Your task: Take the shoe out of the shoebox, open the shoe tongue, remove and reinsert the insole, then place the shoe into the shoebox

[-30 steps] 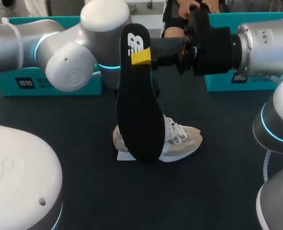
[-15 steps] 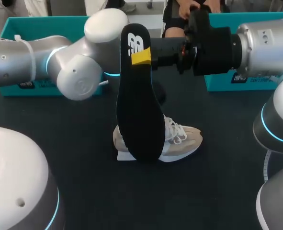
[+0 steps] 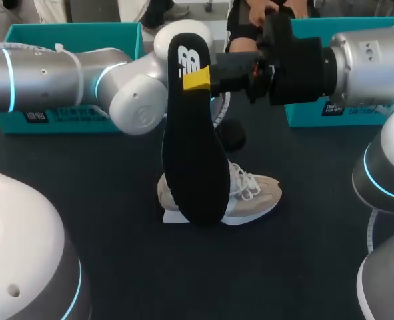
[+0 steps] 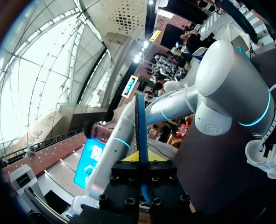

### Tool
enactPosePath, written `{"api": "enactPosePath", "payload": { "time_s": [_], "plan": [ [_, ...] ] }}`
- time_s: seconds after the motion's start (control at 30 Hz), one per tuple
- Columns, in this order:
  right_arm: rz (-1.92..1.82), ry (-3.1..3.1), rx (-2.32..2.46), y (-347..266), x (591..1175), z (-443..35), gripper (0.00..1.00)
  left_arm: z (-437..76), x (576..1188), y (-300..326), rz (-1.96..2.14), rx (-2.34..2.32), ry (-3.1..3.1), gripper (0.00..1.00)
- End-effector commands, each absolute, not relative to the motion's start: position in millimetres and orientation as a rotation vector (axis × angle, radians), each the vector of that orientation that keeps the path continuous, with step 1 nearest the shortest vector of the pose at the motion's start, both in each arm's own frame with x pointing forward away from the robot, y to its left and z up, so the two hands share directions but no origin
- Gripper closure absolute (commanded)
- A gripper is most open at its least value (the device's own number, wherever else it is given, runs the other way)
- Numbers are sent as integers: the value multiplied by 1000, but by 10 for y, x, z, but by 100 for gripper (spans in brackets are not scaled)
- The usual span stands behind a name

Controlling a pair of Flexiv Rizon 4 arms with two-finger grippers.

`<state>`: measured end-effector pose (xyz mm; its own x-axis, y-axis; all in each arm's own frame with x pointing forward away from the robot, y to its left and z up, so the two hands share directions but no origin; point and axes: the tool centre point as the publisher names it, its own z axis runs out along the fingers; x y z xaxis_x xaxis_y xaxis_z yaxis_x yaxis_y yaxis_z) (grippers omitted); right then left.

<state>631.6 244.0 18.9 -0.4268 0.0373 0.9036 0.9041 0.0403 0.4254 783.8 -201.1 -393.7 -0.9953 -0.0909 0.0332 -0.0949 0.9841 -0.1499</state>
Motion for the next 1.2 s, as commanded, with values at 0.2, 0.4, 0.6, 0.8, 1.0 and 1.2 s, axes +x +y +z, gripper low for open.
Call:
{"api": "enactPosePath", "payload": {
  "time_s": [0.2,0.4,0.6,0.8,1.0,1.2],
  "plan": [
    [-1479,-1577,-981,2480,6318,189,100,-3829,7872,-1981,220,-111,-2930,100],
    [-1479,-1577,-981,2480,6318,189,100,-3610,7933,-1899,24,-627,-2658,100],
    [-1479,-1577,-981,2480,6318,189,100,-3456,8091,-1867,6,-931,-2409,100],
    [-1479,-1577,-981,2480,6318,189,100,-3456,8091,-1867,6,-931,-2409,100],
    [-1479,-1577,-981,2480,6318,189,100,-3456,8091,-1867,6,-931,-2409,100],
    [-1479,-1577,-981,2480,6318,189,100,-3474,8057,-1859,43,-1048,-2284,100]
  ]
}}
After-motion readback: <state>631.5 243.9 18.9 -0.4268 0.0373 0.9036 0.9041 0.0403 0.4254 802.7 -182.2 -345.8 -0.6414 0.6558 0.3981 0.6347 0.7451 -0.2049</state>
